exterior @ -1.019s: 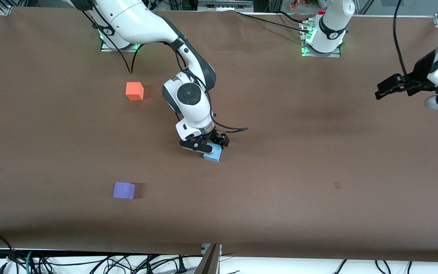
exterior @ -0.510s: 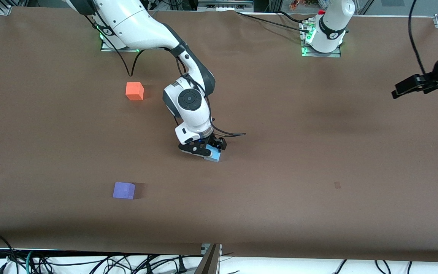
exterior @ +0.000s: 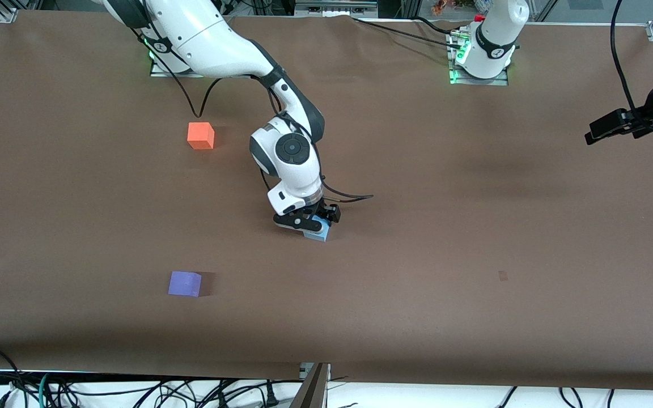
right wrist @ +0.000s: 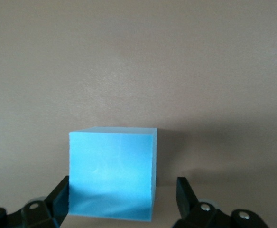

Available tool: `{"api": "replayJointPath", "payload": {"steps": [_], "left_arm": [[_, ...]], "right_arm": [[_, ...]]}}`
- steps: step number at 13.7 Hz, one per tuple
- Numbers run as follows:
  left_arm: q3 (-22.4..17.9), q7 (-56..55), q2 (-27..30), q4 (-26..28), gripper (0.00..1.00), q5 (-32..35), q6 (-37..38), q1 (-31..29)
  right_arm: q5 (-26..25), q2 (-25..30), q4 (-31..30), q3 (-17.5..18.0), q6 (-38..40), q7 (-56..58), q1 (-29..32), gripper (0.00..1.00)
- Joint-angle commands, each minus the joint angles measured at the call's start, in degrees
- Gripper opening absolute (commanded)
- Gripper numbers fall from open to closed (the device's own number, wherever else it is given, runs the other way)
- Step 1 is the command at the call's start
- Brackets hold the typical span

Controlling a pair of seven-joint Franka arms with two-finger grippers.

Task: Place blue block between orange and purple blocks
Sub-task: 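Carry the cube with the right gripper between the orange and purple cubes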

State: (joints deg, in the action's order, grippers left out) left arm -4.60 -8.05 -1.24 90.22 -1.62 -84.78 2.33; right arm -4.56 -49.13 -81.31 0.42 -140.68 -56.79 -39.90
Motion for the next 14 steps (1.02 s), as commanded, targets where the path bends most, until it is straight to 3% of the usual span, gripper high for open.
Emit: {"api": "replayJointPath", "payload": {"steps": [1,3,5,8,10,14], "left_arm": [[-0.3,1.5,0.3,-2.1,1.0,1.4,1.2,0.0],[-0.1,0.9,0.2,-3.0,1.0,1.6,1.3,0.2],[-0.3,1.1,0.3,-5.4,1.0,3.0,1.4,-0.4],[-0.6,1.5,0.2,-5.7,1.0,3.2,1.6,-0.7],[-0.2,1.6,-0.2,-5.7,1.0,5.7,4.1,0.0],[1.1,1.8,-1.6,-5.8,1.0,6.1,4.2,0.3]], "right_arm": [[-1.2,-1.0,2.4,-0.3,0.0,-0.7,-0.4,0.23],[-1.2,-0.3,3.1,-1.2,0.5,0.1,-0.3,0.11],[-1.2,2.4,3.1,-1.9,3.0,1.2,0.8,0.11],[0.3,7.8,1.7,-1.9,14.4,15.0,5.4,0.11],[1.2,11.3,-2.3,-1.8,18.5,22.6,9.9,0.11],[3.8,20.6,-18.3,-1.9,15.0,33.8,18.0,0.11]]}}
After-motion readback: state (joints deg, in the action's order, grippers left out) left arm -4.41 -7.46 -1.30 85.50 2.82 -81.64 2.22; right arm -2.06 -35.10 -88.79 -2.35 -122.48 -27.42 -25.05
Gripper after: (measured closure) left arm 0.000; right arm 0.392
